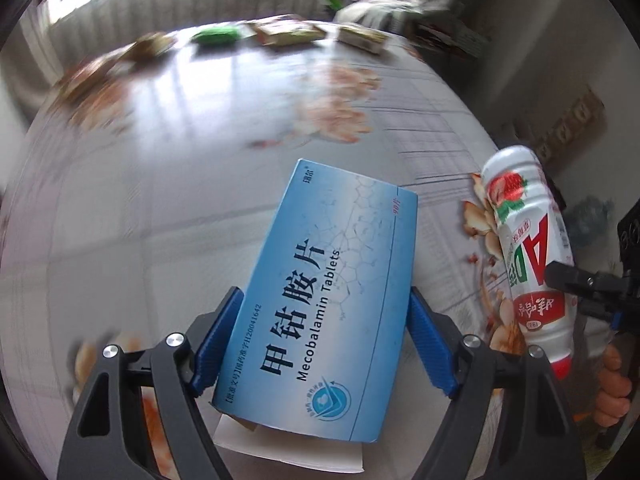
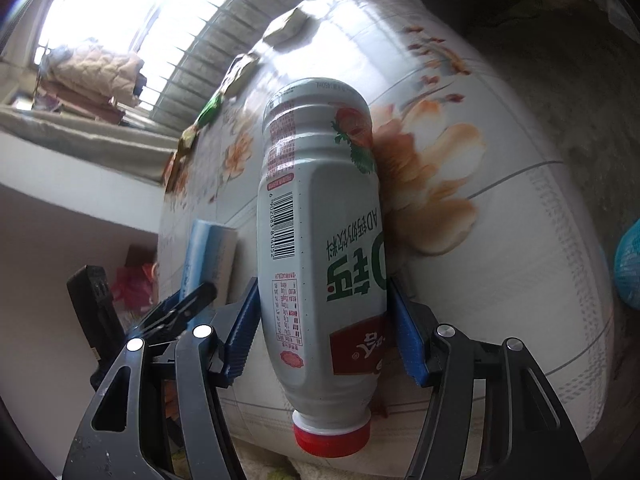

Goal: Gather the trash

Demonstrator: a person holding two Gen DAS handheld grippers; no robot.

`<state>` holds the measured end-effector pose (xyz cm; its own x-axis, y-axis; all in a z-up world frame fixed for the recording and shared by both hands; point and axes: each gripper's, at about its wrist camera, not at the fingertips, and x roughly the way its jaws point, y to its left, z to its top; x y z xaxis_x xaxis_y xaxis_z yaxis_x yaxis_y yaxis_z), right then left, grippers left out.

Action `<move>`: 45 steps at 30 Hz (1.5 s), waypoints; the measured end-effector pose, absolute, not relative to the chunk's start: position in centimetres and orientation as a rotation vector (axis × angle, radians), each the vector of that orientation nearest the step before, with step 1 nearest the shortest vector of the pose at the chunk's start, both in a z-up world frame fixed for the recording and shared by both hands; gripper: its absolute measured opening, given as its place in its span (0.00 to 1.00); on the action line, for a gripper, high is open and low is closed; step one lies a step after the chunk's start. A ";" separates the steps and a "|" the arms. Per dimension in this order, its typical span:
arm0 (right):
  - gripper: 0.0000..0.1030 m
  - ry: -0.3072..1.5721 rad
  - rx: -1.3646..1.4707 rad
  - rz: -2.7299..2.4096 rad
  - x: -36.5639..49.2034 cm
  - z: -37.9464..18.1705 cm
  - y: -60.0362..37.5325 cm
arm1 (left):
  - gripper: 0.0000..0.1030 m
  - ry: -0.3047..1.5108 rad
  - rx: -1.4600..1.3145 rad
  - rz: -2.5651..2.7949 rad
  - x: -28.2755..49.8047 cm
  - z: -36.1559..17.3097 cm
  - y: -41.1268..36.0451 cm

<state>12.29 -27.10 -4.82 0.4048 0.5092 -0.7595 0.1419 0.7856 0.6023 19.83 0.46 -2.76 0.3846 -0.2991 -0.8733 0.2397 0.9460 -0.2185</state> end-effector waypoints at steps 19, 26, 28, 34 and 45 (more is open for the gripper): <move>0.57 1.228 0.452 0.377 13.0 -4.0 -19.3 | 0.80 1.173 -0.381 -0.229 13.1 -2.7 9.0; 0.61 1.255 0.444 0.368 13.2 -4.4 -18.6 | 0.82 1.197 -0.398 -0.273 12.2 -2.7 8.8; 0.62 1.257 0.441 0.369 13.1 -4.4 -18.5 | 0.82 1.209 -0.413 -0.292 11.8 -2.7 8.7; 0.63 1.262 0.441 0.372 13.3 -4.6 -18.2 | 0.82 1.224 -0.425 -0.314 11.5 -2.7 8.2; 0.68 1.259 0.383 0.368 13.2 -4.5 -17.0 | 0.82 1.203 -0.319 -0.282 11.5 -2.6 6.7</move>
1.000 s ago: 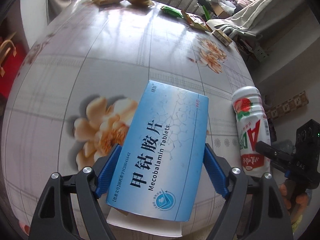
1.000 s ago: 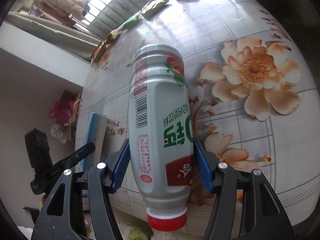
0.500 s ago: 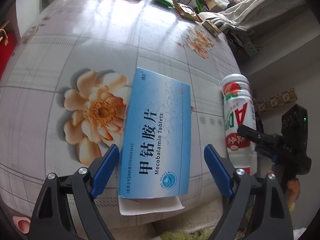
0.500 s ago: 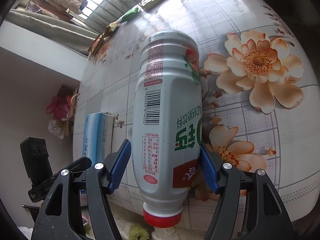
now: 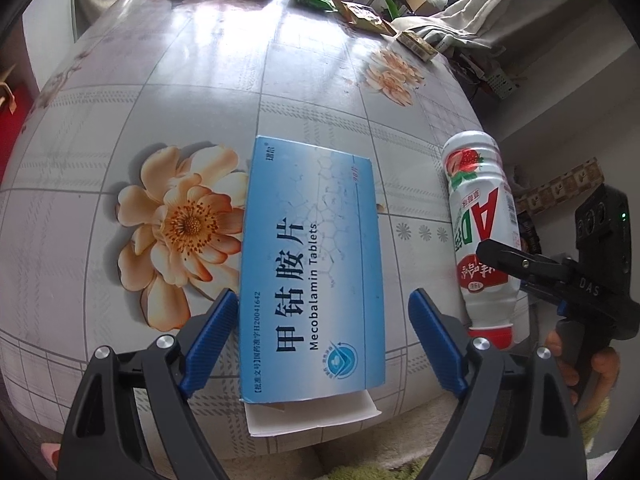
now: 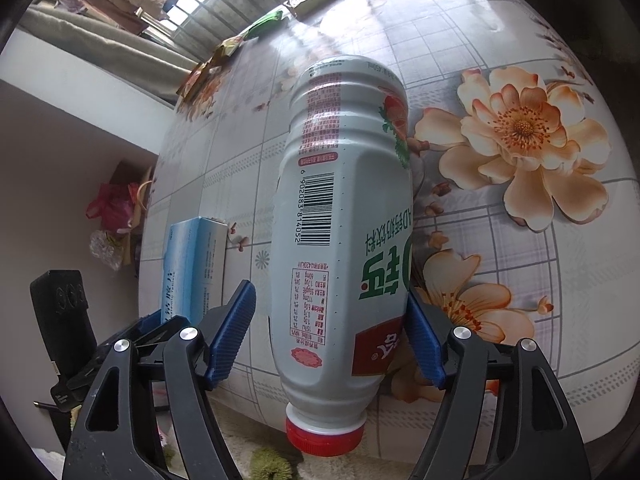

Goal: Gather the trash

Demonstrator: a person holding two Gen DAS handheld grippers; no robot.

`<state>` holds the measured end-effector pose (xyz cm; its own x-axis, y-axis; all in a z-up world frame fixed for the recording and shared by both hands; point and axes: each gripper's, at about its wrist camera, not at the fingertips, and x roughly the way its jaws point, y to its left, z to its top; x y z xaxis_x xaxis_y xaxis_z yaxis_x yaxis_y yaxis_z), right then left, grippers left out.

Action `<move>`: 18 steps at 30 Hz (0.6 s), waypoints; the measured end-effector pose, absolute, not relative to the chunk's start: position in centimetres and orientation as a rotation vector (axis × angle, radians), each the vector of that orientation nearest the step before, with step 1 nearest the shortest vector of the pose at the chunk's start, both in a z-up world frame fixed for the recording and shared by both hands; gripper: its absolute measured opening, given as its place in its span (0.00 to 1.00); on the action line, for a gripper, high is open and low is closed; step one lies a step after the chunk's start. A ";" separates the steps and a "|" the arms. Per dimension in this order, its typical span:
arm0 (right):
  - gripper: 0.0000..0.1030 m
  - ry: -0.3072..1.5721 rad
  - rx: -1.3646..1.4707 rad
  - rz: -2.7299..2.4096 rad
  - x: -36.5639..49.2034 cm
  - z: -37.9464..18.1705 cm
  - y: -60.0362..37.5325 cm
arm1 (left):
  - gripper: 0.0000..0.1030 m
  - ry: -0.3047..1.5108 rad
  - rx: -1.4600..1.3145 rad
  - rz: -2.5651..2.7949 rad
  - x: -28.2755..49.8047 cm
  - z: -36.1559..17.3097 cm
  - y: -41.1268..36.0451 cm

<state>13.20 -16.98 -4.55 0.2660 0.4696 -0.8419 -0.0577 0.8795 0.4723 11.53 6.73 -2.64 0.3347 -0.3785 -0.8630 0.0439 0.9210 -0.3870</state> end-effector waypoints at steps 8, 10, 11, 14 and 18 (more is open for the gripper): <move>0.73 1.250 0.329 0.359 13.2 -4.6 -15.9 | 0.84 1.191 -0.259 -0.267 11.6 -2.7 6.0; 0.75 1.251 0.327 0.359 13.3 -4.6 -15.8 | 0.85 1.187 -0.251 -0.263 11.6 -2.7 5.8; 0.75 1.251 0.326 0.357 13.3 -4.6 -15.7 | 0.86 1.184 -0.247 -0.262 11.6 -2.8 5.7; 0.75 1.250 0.324 0.355 13.5 -4.7 -15.4 | 0.88 1.178 -0.233 -0.261 11.7 -2.8 5.4; 0.76 1.250 0.328 0.355 13.6 -4.7 -15.4 | 0.89 1.175 -0.221 -0.259 11.7 -2.9 5.2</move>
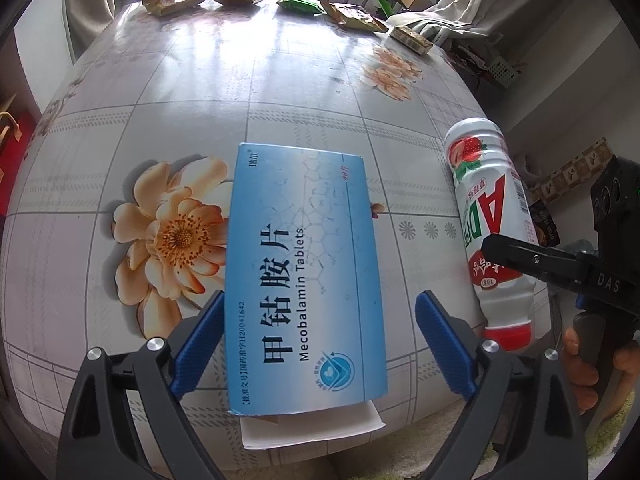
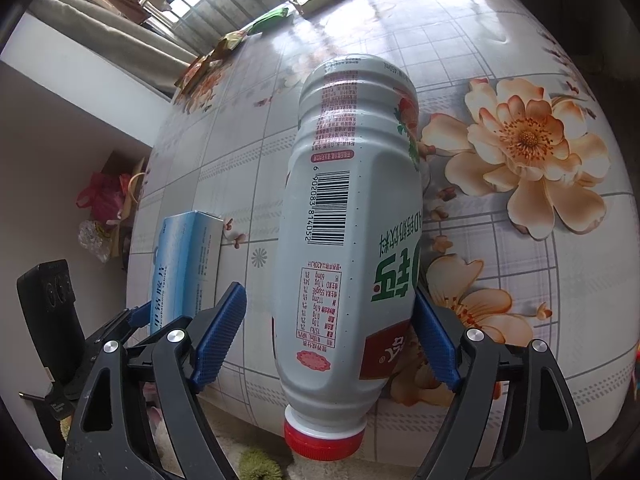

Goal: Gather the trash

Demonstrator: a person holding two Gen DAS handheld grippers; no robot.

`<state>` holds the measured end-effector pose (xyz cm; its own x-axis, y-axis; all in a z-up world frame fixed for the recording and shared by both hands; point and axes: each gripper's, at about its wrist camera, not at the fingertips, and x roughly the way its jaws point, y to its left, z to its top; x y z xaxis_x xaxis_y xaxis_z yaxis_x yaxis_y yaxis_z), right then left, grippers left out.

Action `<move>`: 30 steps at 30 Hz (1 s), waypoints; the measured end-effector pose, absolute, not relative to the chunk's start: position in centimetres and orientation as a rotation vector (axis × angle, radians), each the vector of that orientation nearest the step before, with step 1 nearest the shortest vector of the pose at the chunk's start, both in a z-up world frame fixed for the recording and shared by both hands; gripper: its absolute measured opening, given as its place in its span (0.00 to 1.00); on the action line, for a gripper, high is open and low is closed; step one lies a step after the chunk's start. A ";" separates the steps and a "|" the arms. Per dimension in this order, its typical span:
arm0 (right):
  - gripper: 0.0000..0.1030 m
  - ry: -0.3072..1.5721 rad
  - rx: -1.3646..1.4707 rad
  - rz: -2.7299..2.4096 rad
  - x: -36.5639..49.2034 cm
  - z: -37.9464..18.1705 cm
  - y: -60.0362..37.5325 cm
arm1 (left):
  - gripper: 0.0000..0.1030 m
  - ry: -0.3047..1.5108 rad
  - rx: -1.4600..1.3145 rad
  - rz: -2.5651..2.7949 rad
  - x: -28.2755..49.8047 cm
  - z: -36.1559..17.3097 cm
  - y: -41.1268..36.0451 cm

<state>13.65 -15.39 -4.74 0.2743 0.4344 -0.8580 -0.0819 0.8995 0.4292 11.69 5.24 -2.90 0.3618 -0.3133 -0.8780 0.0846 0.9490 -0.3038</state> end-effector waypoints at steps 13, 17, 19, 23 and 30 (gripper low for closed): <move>0.76 1.247 0.336 0.359 13.8 -4.8 -15.5 | 0.91 1.172 -0.203 -0.257 11.7 -3.0 4.9; 0.76 1.247 0.334 0.358 13.7 -4.8 -15.5 | 0.91 1.171 -0.199 -0.256 11.7 -3.0 4.8; 0.76 1.247 0.334 0.358 13.8 -4.8 -15.5 | 0.91 1.170 -0.198 -0.256 11.7 -3.0 4.8; 0.76 1.247 0.333 0.357 13.8 -4.8 -15.5 | 0.91 1.171 -0.196 -0.255 11.7 -3.0 4.8; 0.76 1.247 0.329 0.355 13.9 -4.9 -15.3 | 0.91 1.171 -0.190 -0.255 11.6 -3.0 4.7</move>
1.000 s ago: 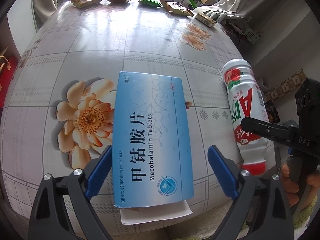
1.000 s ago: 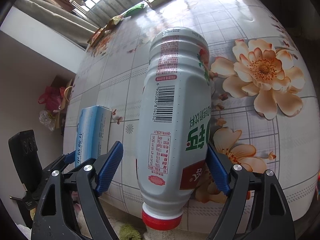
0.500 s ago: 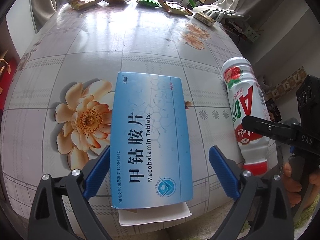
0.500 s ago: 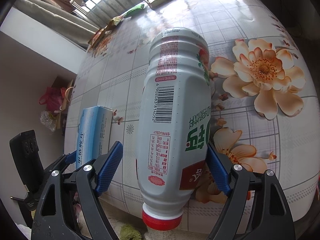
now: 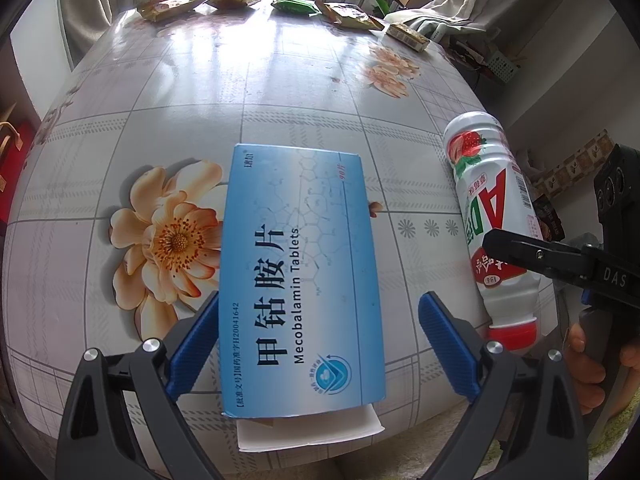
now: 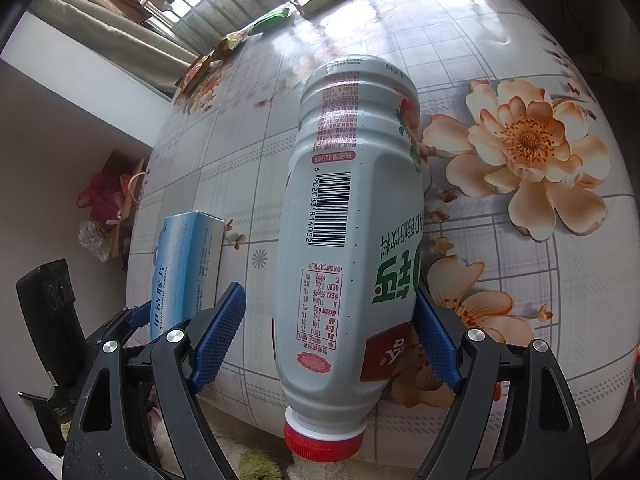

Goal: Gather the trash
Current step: 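Hold the white bottle and blue box steady above the table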

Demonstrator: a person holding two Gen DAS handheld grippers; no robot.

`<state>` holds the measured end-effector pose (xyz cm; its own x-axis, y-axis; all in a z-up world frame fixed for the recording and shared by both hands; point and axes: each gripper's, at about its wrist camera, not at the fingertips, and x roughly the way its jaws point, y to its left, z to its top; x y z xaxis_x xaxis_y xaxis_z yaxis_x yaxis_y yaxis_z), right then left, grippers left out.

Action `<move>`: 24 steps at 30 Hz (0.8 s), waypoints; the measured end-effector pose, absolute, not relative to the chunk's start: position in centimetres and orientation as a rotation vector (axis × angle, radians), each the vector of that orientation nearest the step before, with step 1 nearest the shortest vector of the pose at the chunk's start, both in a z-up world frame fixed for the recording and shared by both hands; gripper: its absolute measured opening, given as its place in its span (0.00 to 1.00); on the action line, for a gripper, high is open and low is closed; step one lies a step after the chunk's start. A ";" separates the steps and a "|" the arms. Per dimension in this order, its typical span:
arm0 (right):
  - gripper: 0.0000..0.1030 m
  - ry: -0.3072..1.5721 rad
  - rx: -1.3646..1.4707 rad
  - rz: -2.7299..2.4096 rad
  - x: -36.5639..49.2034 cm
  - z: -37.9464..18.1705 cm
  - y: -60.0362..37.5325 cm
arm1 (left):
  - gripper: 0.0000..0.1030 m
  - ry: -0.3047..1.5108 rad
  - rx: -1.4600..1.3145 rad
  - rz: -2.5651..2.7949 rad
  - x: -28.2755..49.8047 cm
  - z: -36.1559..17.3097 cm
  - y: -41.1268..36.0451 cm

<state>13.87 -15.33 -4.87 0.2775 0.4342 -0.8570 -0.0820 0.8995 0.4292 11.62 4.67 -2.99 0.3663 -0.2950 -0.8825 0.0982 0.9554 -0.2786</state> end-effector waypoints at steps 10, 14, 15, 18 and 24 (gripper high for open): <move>0.76 1.247 0.323 0.351 14.0 -4.9 -15.1 | 0.91 1.170 -0.181 -0.254 11.5 -3.0 4.6; 0.76 1.247 0.323 0.351 14.0 -4.9 -15.2 | 0.91 1.170 -0.179 -0.253 11.6 -3.0 4.6; 0.76 1.247 0.323 0.350 14.0 -5.0 -15.2 | 0.91 1.170 -0.180 -0.253 11.5 -3.0 4.6; 0.76 1.246 0.323 0.350 14.0 -4.9 -15.1 | 0.91 1.170 -0.179 -0.254 11.5 -3.0 4.6; 0.77 1.246 0.319 0.349 14.0 -5.0 -15.1 | 0.91 1.170 -0.177 -0.253 11.5 -3.0 4.6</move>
<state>14.01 -15.14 -5.00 0.2798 0.4255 -0.8606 -0.0830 0.9038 0.4199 11.51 4.55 -3.00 0.3672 -0.2872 -0.8847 0.1041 0.9578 -0.2678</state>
